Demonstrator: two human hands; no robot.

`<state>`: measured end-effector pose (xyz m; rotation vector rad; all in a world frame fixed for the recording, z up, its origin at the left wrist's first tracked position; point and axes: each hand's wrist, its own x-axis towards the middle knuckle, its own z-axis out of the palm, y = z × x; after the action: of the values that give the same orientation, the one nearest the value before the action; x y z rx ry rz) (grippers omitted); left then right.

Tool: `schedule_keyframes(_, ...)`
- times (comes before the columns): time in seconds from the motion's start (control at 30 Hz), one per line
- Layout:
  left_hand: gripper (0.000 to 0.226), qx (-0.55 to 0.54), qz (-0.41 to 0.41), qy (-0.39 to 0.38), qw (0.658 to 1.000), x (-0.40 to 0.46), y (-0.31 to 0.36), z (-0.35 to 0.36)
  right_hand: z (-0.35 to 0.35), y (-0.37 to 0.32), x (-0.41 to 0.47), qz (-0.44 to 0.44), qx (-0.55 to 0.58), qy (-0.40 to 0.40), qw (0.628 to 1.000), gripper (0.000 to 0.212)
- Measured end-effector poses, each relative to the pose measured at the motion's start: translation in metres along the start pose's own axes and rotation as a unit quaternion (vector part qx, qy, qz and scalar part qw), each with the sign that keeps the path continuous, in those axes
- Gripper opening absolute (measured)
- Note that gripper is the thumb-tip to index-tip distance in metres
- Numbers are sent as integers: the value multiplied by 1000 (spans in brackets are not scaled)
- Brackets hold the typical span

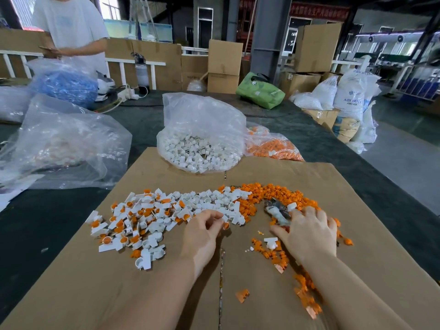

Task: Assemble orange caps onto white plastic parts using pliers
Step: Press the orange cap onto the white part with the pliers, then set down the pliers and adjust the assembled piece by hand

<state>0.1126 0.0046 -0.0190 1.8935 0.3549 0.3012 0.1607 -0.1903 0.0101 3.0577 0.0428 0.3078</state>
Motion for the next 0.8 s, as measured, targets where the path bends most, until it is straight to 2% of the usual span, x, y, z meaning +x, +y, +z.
schedule_keyframes(0.03,11,3,6,-4,1000,0,0,0,-1,-7,-3,-32,11,30,999,54)
schedule_keyframes(0.1,15,2,21,-12,1000,0,1,0,-1,-24,-12,-127,114,74,983,39)
schedule_keyframes(0.17,14,-3,37,-19,999,0,1,1,1,-42,-24,-226,233,110,940,27)
schedule_keyframes(0.23,13,4,50,-29,998,0,1,1,6,-55,-35,-270,279,149,909,21)
schedule_keyframes(0.33,18,3,41,-41,998,-1,0,-2,11,-64,-38,-261,318,164,897,13)
schedule_keyframes(0.47,37,12,51,-82,995,-7,-2,-5,14,-67,-37,-238,343,184,890,15)
schedule_keyframes(0.57,36,54,94,-73,991,-8,-2,-2,16,-66,-39,-237,350,197,884,14)
schedule_keyframes(0.7,36,71,103,-54,991,-8,-2,-1,17,-63,-41,-191,379,190,886,18)
schedule_keyframes(0.8,34,88,117,-51,988,-10,-2,-1,17,-63,-43,-215,370,188,884,17)
